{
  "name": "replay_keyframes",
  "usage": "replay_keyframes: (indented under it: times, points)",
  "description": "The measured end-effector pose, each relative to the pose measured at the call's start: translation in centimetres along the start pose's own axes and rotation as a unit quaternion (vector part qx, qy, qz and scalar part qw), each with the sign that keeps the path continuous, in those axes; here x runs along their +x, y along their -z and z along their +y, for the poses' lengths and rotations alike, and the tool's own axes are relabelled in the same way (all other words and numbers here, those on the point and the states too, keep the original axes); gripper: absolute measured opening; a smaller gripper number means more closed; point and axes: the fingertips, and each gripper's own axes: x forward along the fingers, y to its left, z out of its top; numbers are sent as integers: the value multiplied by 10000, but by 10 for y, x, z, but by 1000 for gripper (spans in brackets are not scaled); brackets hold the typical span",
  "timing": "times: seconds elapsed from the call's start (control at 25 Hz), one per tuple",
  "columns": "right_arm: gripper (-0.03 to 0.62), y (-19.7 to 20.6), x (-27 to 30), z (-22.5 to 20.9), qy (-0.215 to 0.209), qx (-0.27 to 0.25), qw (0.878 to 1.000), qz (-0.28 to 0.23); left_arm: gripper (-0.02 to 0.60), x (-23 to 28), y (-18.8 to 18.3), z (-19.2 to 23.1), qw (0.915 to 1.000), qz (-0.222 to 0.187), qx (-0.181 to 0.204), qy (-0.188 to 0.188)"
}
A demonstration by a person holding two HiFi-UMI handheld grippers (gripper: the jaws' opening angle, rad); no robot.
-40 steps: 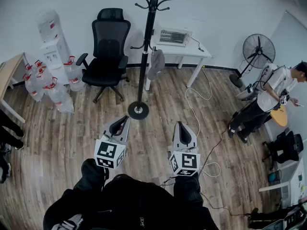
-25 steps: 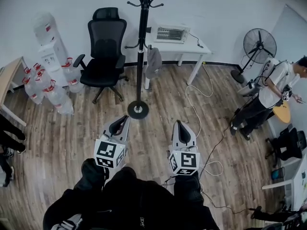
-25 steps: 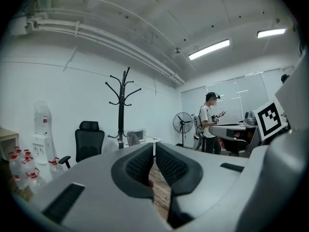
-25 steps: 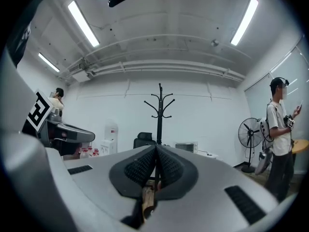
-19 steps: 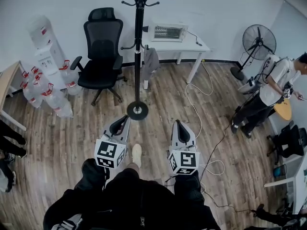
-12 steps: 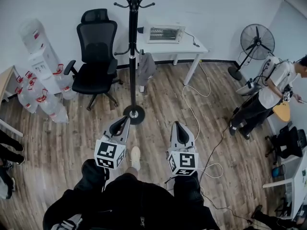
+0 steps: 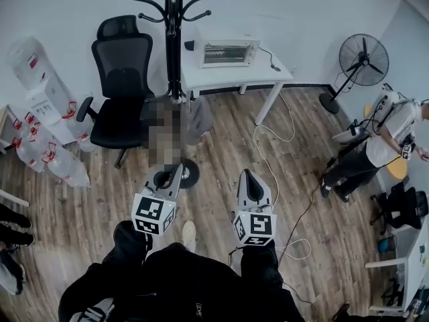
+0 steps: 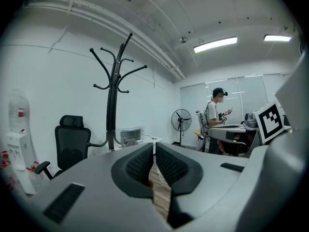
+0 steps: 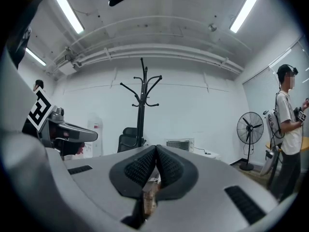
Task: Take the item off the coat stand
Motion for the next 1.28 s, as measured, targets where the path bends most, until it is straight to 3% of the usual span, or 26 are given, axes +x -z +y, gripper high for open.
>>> replay_keyframes:
  times: [0.4,0.88,1.08,1.28]
  points:
    - [17,3,112,-26,53,93,9999,44,35,99,-14,61,10000,39,24,83]
    - [17,9,170,-52,5,85,9999,62,35,160,-12,84,9999,99,-10,62]
    - [17,12,200,-75,-221,55,9997,60,35,191,-14,87,9998,74,-62,-162]
    - [17,12,249,-105,-710,3,9975,55,35,229,-17,93,9978,78,-152,-642]
